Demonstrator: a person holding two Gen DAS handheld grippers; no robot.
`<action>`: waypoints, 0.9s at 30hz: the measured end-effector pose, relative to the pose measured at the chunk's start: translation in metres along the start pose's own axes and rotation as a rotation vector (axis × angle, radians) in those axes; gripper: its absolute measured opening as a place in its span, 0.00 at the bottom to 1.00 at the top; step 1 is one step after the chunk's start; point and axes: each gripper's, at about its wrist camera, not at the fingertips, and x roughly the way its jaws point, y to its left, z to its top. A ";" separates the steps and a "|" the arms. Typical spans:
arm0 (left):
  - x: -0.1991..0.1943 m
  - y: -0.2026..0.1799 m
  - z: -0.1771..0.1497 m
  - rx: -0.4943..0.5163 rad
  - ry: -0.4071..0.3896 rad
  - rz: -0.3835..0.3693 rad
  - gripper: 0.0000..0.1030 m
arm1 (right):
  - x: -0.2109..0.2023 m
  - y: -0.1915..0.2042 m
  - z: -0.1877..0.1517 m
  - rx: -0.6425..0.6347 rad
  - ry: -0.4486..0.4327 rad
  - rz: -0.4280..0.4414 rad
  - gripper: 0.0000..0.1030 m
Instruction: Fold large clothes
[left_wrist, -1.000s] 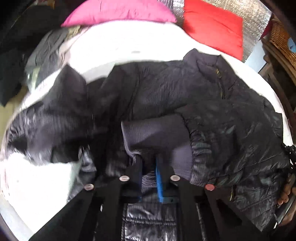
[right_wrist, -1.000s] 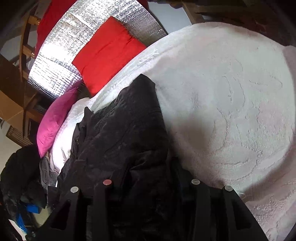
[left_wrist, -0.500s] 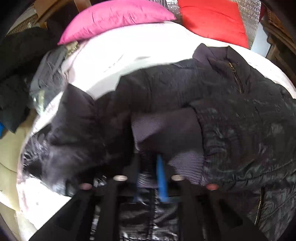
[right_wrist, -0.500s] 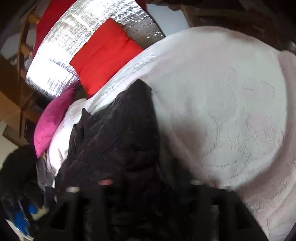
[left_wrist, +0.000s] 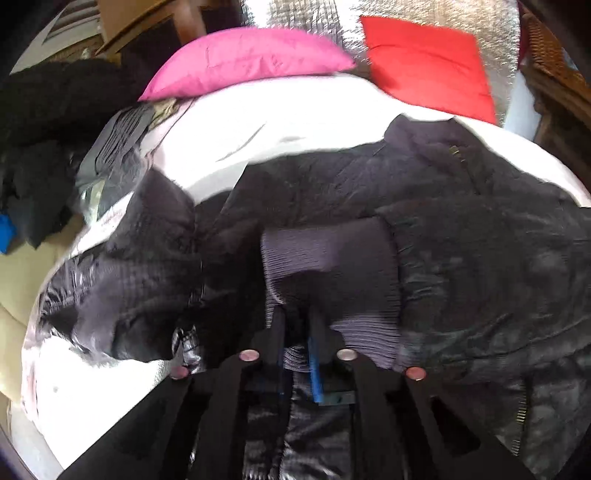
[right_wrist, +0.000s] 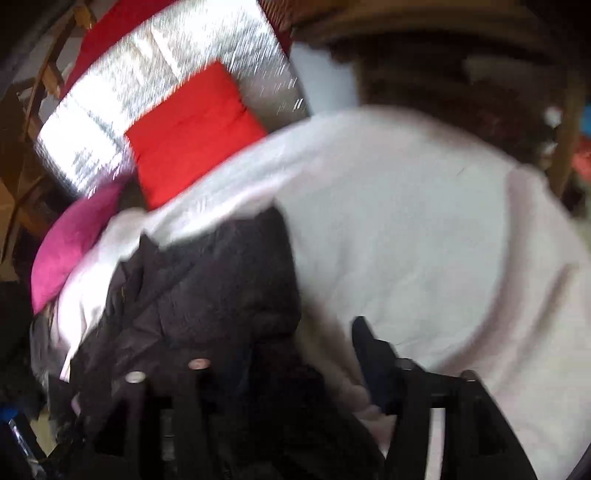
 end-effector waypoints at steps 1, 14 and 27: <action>-0.011 -0.001 0.003 -0.008 -0.014 -0.035 0.51 | -0.017 0.001 0.001 -0.006 -0.049 0.009 0.65; -0.048 0.133 -0.025 -0.191 -0.018 -0.195 0.88 | 0.008 0.091 -0.086 -0.348 0.109 0.079 0.87; 0.009 0.333 -0.072 -0.817 0.079 -0.259 0.88 | 0.005 0.121 -0.079 -0.326 0.017 0.103 0.87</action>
